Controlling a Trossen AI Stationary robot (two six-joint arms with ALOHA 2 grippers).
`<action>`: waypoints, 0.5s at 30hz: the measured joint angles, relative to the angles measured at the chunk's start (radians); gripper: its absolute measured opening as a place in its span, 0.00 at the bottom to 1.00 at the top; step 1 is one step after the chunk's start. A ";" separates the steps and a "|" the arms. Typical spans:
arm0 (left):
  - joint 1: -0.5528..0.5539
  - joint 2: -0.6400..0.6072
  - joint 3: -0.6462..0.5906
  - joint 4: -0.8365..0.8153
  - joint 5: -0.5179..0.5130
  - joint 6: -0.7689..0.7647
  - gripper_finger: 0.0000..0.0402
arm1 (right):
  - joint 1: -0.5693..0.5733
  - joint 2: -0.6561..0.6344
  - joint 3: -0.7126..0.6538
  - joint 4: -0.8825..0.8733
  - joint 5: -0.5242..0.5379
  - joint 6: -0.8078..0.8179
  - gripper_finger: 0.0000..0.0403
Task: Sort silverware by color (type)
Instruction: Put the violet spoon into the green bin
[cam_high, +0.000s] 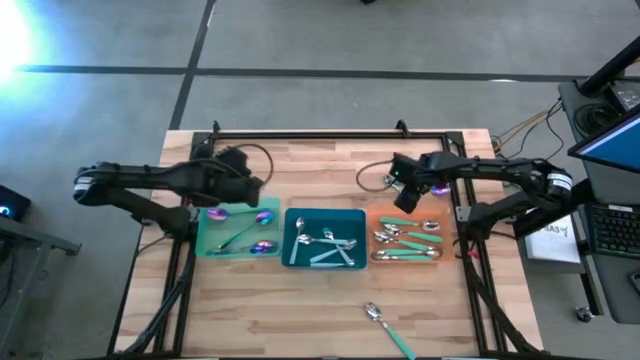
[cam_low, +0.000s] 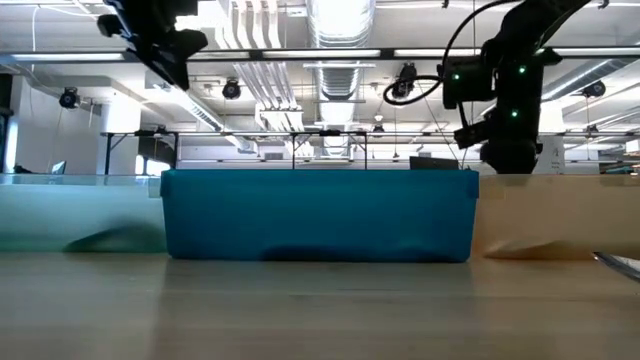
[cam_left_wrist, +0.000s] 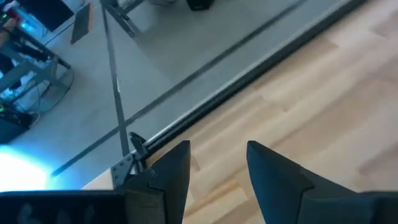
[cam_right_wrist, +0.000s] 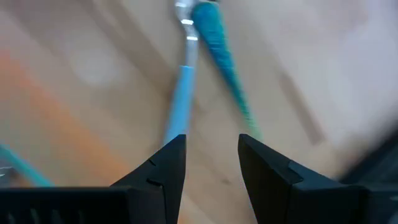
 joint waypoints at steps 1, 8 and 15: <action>0.009 -0.023 -0.010 0.005 -0.009 0.004 0.35 | -0.023 0.000 0.000 0.011 -0.048 -0.022 0.34; 0.030 -0.134 -0.035 0.026 -0.135 0.014 0.35 | -0.191 0.001 0.000 0.049 -0.208 -0.149 0.34; 0.033 -0.152 -0.036 0.027 -0.249 0.020 0.35 | -0.313 0.026 0.000 0.048 -0.225 -0.237 0.34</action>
